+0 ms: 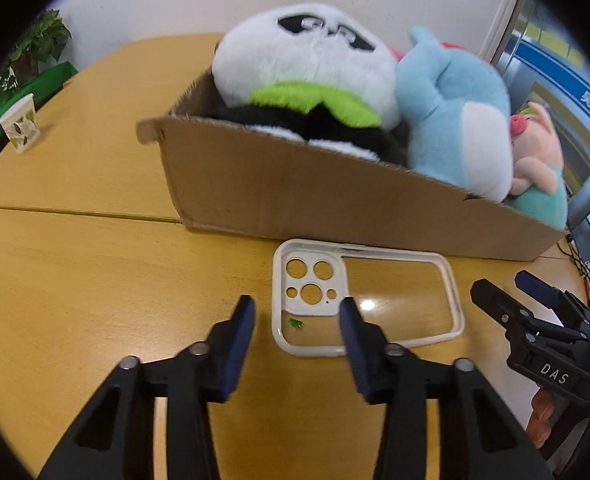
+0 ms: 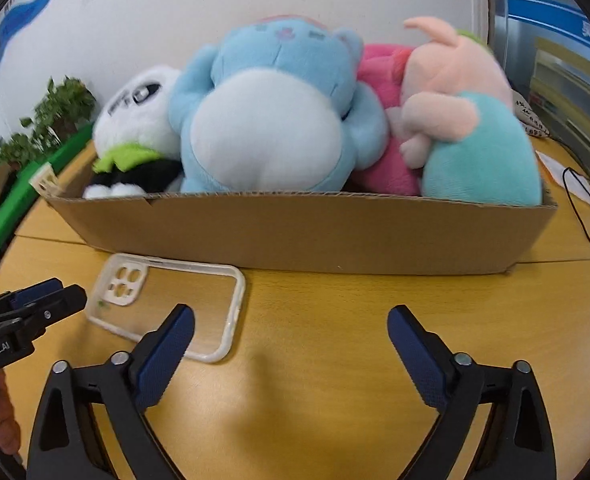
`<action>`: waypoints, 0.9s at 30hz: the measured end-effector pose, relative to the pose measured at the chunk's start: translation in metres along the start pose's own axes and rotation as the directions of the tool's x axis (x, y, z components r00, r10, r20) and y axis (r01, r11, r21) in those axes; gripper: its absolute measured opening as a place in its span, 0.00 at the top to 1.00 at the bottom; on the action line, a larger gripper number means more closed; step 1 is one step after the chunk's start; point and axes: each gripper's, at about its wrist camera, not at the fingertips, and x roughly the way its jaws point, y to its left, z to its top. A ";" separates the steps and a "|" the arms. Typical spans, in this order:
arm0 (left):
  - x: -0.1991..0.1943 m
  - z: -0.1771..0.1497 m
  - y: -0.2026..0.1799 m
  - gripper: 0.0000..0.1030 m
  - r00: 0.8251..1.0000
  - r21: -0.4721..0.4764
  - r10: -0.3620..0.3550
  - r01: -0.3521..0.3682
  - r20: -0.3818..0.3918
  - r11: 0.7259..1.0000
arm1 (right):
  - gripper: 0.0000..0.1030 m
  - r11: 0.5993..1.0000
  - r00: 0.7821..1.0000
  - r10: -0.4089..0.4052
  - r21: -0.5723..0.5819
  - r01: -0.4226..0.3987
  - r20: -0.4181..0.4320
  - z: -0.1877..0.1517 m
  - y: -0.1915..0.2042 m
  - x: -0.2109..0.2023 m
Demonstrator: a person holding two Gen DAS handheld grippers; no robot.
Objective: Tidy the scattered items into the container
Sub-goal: 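Pinch the white phone case rim with the left gripper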
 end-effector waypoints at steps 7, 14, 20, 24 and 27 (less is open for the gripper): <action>0.014 -0.002 0.000 0.81 1.000 0.022 0.010 -0.009 -0.015 1.000 | 0.28 0.996 0.998 -0.026 -0.087 0.021 -0.051 -0.009 0.022 0.026; 0.007 -0.009 0.002 0.95 1.000 0.024 0.020 -0.020 -0.013 1.000 | 0.78 0.991 0.998 0.039 -0.127 -0.045 -0.052 -0.010 0.030 0.016; -0.007 -0.020 -0.007 0.95 1.000 0.040 0.024 -0.024 0.001 0.999 | 0.91 0.989 0.996 0.061 -0.133 -0.069 -0.063 -0.014 0.034 0.008; -0.037 -0.018 -0.018 0.95 0.999 0.065 -0.007 0.003 0.053 0.998 | 0.92 0.991 0.994 0.098 -0.089 -0.102 -0.049 -0.012 0.018 -0.001; -0.070 -0.004 -0.031 0.95 0.991 0.094 -0.022 0.010 0.129 0.996 | 0.92 0.992 0.995 0.095 -0.087 -0.092 0.028 -0.001 0.010 -0.029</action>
